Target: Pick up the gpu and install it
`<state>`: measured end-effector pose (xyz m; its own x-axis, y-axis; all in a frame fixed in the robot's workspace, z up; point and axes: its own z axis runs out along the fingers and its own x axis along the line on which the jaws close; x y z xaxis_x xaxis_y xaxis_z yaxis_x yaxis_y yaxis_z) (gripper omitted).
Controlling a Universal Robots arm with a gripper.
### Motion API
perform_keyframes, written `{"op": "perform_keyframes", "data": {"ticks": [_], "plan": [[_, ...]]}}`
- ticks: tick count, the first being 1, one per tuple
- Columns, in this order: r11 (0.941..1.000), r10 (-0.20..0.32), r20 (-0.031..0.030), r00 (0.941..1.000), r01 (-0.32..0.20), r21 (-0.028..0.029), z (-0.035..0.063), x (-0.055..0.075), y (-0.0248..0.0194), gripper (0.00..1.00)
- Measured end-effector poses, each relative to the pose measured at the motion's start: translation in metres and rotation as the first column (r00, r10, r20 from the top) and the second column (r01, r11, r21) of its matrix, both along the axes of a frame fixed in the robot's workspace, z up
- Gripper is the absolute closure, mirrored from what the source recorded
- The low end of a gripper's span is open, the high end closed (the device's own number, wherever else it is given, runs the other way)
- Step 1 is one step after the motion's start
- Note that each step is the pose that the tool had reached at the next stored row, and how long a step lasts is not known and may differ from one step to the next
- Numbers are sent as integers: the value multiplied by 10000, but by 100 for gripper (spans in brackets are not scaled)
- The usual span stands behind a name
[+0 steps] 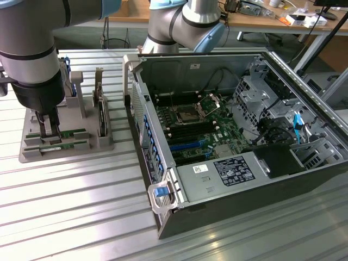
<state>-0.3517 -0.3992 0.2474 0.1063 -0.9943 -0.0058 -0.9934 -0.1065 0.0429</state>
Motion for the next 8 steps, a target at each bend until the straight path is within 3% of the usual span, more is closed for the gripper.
{"op": "perform_keyframes", "data": {"ticks": [8], "plan": [[10000,0,0,10000,0,0,-51,0,0,70]]}}
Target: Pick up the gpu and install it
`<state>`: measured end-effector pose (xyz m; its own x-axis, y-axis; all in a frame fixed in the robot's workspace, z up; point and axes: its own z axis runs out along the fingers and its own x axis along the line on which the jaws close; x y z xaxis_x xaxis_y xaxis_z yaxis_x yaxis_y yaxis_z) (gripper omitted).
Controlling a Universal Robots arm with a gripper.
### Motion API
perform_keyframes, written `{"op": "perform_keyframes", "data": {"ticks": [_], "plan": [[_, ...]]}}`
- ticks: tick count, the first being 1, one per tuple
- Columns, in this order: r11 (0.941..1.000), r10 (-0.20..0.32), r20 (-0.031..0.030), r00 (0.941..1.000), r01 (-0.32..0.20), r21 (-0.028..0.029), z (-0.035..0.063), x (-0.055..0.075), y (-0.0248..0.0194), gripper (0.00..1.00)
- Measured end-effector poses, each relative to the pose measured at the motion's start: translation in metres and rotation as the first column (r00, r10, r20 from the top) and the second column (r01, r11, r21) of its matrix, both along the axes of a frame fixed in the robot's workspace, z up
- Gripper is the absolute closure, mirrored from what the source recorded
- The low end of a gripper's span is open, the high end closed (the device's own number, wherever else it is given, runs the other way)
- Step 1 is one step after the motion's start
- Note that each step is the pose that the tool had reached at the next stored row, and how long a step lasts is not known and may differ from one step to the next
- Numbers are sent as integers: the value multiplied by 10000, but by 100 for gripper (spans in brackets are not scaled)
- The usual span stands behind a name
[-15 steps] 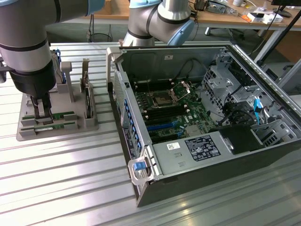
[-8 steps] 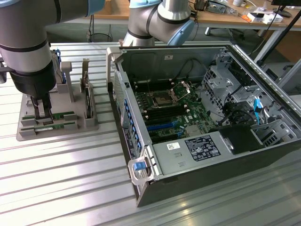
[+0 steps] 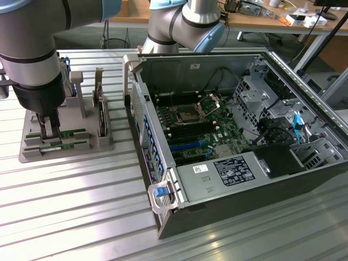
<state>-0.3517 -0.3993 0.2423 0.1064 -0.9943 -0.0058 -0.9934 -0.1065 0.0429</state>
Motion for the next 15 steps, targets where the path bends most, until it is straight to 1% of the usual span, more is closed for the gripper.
{"op": "perform_keyframes", "data": {"ticks": [5,11,15], "plan": [[10000,-1,1,10000,1,1,-57,31,10,70],[10000,0,0,10000,0,0,-107,50,47,70],[10000,0,0,10000,0,0,-149,50,54,70]]}}
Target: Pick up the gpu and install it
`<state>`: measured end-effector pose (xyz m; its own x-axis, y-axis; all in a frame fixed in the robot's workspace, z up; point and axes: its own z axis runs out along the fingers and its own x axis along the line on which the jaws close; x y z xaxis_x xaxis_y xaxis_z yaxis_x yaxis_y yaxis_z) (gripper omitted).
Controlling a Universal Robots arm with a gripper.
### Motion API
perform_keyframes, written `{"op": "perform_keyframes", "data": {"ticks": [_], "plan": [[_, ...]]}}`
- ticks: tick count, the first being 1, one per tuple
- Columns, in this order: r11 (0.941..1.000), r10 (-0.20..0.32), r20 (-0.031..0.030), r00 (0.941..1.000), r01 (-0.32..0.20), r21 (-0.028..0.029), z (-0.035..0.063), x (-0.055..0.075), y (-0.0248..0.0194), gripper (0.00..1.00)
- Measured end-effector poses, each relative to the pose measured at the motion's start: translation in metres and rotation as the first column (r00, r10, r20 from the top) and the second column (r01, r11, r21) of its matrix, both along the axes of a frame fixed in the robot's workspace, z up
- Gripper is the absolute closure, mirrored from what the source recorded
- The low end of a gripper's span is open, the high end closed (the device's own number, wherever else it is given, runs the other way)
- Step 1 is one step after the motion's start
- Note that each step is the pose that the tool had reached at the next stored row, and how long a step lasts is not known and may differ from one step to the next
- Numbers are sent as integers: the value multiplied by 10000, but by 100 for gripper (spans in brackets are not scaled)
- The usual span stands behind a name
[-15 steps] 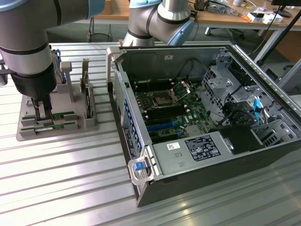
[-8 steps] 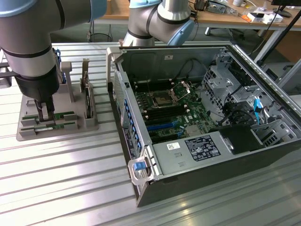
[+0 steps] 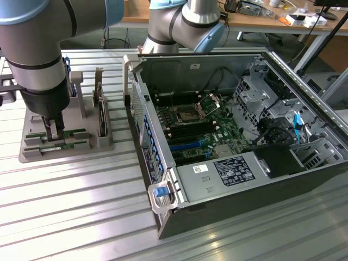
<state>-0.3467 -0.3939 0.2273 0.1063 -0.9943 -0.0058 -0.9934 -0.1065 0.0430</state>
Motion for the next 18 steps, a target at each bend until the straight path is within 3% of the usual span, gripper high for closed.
{"op": "perform_keyframes", "data": {"ticks": [9,18], "plan": [[10000,0,0,10000,0,0,-100,0,0,70],[9991,-423,-2,9991,423,-1,-183,0,4,70]]}}
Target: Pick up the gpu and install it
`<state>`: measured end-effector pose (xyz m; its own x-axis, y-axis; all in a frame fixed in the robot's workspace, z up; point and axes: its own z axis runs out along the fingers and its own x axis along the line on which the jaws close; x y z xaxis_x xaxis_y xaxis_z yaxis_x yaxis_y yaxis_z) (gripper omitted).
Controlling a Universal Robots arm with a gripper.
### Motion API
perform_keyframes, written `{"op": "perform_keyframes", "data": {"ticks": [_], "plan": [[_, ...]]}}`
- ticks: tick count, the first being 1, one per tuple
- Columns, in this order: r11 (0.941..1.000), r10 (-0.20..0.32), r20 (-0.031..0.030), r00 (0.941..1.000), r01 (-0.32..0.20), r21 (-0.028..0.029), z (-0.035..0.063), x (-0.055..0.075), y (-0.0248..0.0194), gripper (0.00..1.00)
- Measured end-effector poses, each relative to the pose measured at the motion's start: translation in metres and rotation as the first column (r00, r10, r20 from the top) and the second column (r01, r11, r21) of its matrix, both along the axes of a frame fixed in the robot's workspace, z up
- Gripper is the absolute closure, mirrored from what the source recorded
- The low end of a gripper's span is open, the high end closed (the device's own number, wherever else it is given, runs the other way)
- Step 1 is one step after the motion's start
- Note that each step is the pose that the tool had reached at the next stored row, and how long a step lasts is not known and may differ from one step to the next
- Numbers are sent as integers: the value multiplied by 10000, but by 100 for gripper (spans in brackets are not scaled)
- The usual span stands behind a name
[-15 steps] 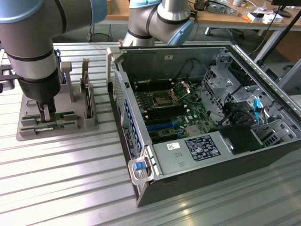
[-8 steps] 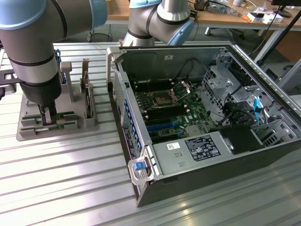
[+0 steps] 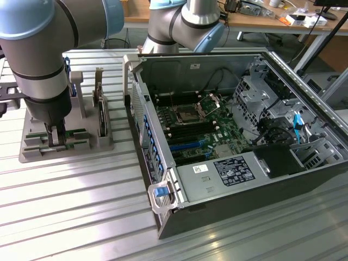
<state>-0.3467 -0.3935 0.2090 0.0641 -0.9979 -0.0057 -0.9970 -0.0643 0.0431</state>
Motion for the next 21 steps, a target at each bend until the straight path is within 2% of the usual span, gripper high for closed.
{"op": "perform_keyframes", "data": {"ticks": [9,11,21], "plan": [[10000,-1,2,10000,1,5,-2,0,0,71],[10000,-1,2,10000,1,4,-1,0,0,87],[10000,-1,2,10000,1,8,-1,0,0,87]]}}
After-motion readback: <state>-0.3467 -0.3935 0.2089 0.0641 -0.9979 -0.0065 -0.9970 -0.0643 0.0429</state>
